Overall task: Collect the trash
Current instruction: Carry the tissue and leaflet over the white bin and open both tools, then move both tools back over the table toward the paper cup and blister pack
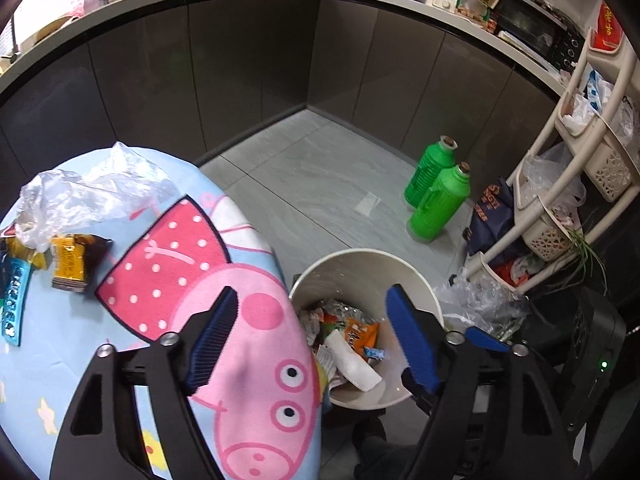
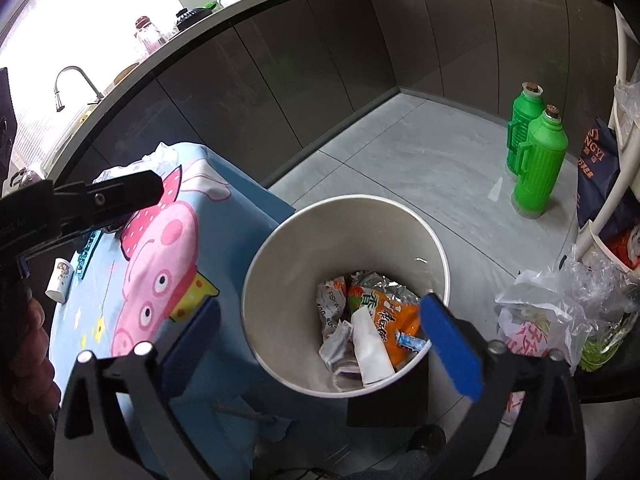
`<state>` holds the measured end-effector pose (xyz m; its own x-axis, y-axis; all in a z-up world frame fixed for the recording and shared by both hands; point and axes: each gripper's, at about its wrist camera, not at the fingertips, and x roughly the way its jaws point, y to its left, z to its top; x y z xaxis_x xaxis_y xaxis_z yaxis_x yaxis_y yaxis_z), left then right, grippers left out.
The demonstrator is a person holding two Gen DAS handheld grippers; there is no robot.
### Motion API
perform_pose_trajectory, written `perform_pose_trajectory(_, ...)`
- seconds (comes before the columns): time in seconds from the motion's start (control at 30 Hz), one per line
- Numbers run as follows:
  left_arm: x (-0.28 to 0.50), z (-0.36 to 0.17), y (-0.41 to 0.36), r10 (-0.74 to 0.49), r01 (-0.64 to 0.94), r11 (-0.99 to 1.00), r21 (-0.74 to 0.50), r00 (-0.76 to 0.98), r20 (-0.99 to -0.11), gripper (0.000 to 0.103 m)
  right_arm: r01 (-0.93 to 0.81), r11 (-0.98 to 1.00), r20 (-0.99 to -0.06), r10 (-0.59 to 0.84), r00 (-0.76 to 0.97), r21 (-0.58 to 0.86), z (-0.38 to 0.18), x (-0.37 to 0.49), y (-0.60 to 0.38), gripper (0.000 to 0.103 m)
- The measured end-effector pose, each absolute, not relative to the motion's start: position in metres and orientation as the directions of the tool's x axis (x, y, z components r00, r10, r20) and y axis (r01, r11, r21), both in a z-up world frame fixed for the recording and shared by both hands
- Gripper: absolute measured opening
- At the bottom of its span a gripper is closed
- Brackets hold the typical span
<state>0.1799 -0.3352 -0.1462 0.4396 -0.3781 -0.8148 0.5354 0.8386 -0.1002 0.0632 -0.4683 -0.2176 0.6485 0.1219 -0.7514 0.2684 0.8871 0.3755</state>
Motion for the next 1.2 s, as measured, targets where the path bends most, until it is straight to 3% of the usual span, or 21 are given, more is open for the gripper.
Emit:
perform_pose_trajectory(0.07,0.179,-0.143,-0.33,-0.367,0.521,0.849,-0.09,0.457,-0.81,0.089,0.264,0.888,-0.753,0.127,0.645,0.376,-0.216,0.064,-0.467,0.1)
perform_pose_trajectory(0.13,0.177,-0.14,-0.324,-0.347,0.5,0.863,-0.075,0.477,-0.807,0.095,0.261,0.889,-0.755,0.13,0.643,0.376,-0.214,0.064,-0.464,0.1)
perform_pose_trajectory(0.67,0.161,-0.107,-0.27,-0.322,0.419,0.903,-0.099,0.507,-0.799,0.095,0.202,0.908,-0.72,0.141,0.679,0.368,-0.167,0.055,-0.437,0.1)
perform_pose_trajectory(1.2,0.141,-0.07,-0.155,-0.271,0.273,0.953,-0.131,0.576,-0.772,0.095,0.007,0.947,-0.653,0.217,0.725,0.321,-0.094,0.059,-0.356,0.1)
